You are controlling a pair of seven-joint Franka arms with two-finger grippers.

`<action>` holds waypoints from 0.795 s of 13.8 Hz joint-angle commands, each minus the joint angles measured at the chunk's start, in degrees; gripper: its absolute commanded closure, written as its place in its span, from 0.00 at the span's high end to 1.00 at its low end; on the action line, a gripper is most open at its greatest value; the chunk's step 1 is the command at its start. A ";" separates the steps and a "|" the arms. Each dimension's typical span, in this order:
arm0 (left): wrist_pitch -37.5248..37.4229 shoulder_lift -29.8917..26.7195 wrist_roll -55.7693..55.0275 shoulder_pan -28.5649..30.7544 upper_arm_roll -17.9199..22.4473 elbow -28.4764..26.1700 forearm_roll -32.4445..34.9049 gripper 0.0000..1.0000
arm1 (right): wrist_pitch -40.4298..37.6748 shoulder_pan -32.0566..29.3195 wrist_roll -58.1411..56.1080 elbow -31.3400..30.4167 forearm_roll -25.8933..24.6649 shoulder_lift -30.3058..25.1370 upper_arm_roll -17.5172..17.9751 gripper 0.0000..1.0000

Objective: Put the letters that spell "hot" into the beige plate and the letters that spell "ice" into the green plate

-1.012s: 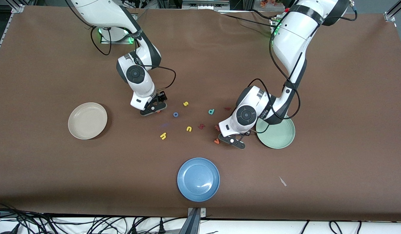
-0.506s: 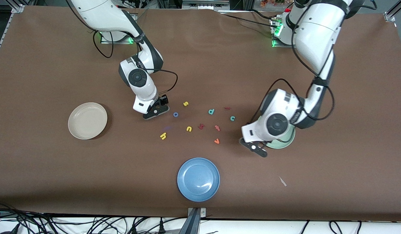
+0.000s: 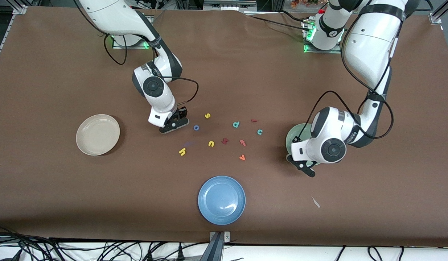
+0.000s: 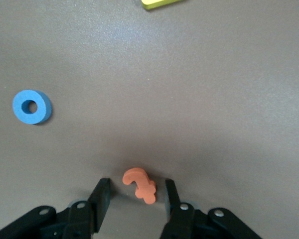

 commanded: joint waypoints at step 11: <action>-3.64 -3.95 -1.82 -0.30 -2.84 -0.91 0.33 1.00 | 0.08 -0.21 0.11 0.99 -0.55 1.37 -0.03 0.05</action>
